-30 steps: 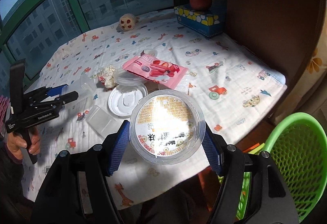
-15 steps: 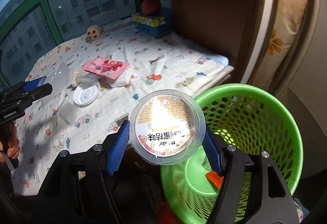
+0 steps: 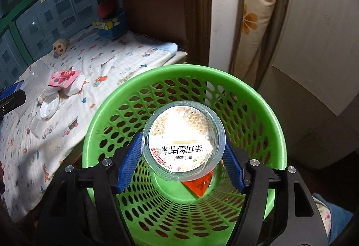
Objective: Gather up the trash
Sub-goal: 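Drop the tub into the basket with the right tool while the left tool carries the clear box over, then release the clear box into the basket with the left tool, then grasp the second clear plastic box on the bed with the left tool, then grasp the pink wafer wrapper with the right tool while the left tool holds the clear box, then drop the pink wrapper into the basket with the right tool while the left tool carries the box over, then open the left tool to drop the clear box into the green basket, then grasp the crumpled tissue with the left tool while the right tool grasps the white foam block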
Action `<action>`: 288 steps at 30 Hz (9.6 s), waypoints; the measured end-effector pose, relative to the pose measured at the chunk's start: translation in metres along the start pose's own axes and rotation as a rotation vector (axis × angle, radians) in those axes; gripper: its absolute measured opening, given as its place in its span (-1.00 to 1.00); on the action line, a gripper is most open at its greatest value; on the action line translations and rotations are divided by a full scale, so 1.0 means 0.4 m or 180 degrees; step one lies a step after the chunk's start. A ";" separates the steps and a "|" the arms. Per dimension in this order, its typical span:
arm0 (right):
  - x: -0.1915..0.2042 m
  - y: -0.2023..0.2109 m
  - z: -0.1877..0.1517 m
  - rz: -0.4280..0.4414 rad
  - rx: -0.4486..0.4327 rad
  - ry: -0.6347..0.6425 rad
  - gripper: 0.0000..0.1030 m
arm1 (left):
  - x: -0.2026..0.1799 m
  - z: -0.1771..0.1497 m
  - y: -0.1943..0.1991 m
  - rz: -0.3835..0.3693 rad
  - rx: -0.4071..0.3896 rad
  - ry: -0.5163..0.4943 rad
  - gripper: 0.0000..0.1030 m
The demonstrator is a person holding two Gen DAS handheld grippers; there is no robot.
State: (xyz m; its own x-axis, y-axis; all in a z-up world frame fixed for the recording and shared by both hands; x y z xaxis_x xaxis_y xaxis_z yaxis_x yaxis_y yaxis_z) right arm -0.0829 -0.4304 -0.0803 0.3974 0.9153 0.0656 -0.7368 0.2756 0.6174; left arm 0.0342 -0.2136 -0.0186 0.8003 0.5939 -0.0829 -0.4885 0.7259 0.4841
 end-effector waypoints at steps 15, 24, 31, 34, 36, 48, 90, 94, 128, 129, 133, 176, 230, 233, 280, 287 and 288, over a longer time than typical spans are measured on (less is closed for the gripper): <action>-0.105 0.053 0.006 -0.0118 -0.0163 -0.0253 0.54 | -0.182 -0.020 -0.125 -0.0342 0.0248 -0.0249 0.06; -0.123 0.101 0.017 -0.0093 -0.0305 -0.0315 0.61 | -0.254 -0.070 -0.191 -0.0459 0.0467 -0.0335 0.07; -0.134 0.109 0.020 -0.0034 -0.0316 -0.0419 0.61 | -0.285 -0.077 -0.199 -0.0526 0.0500 -0.0321 0.29; -0.127 0.111 0.023 -0.0005 -0.0316 -0.0428 0.61 | -0.283 -0.074 -0.191 -0.0530 0.0483 -0.0298 0.32; -0.116 0.112 0.026 0.0031 -0.0320 -0.0414 0.61 | -0.270 -0.070 -0.181 -0.0510 0.0464 -0.0254 0.32; 0.036 0.086 0.056 0.0356 -0.0313 -0.0188 0.66 | -0.072 -0.069 -0.079 0.0032 0.0324 0.0043 0.36; 0.451 -0.036 0.087 0.1006 -0.0043 0.0409 0.72 | 0.524 -0.371 0.013 0.1325 0.0845 0.0807 0.75; 0.471 -0.044 0.087 0.1035 -0.0019 0.0450 0.72 | 0.523 -0.371 0.013 0.1251 0.0844 0.0838 0.45; 0.809 -0.390 0.190 0.2144 0.0432 0.2442 0.72 | 0.608 -0.265 0.178 0.1452 0.0340 0.1085 0.42; 0.816 -0.406 0.188 0.2188 0.0479 0.2507 0.72 | 0.612 -0.266 0.178 0.1462 0.0340 0.1106 0.42; 0.834 -0.467 0.181 0.2339 0.0644 0.2655 0.72 | 0.623 -0.271 0.175 0.1508 0.0371 0.1127 0.42; 0.592 -0.178 0.190 0.1540 0.0246 0.1325 0.41 | 0.431 -0.164 0.141 0.1017 0.0149 0.0801 0.42; -0.104 0.071 0.049 -0.0060 -0.0032 -0.0041 0.67 | -0.204 -0.044 -0.172 -0.0386 0.0400 -0.0137 0.43; -0.108 0.082 0.053 -0.0037 -0.0068 -0.0083 0.67 | -0.230 -0.055 -0.183 -0.0456 0.0448 -0.0160 0.46; 0.381 -0.071 0.150 0.0927 0.0064 0.0451 0.69 | 0.598 -0.130 0.044 0.1368 0.0294 0.0932 0.48; 0.480 -0.135 0.160 0.1057 0.0163 0.0546 0.69 | 0.722 -0.165 0.010 0.1471 0.0385 0.1177 0.42; 0.493 -0.147 0.162 0.1073 0.0179 0.0557 0.69 | 0.736 -0.169 0.006 0.1469 0.0395 0.1199 0.41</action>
State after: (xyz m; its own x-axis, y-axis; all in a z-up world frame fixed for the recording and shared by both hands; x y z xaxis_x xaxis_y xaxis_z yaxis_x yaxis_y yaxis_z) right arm 0.0742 -0.2850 -0.0529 0.0350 0.9895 0.1404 -0.7771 -0.0614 0.6263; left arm 0.2450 -0.0138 -0.1009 0.3263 0.9360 -0.1318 -0.6935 0.3318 0.6396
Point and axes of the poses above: each gripper's, at about its wrist camera, not at the fingertips, and y roughly against the way its jaws point, x to its left, z to its top, the point moved 3 cm from there along -y, roughly the way its jaws point, and after that the axes turned 13 degrees about -x, right-handed, at the moved point
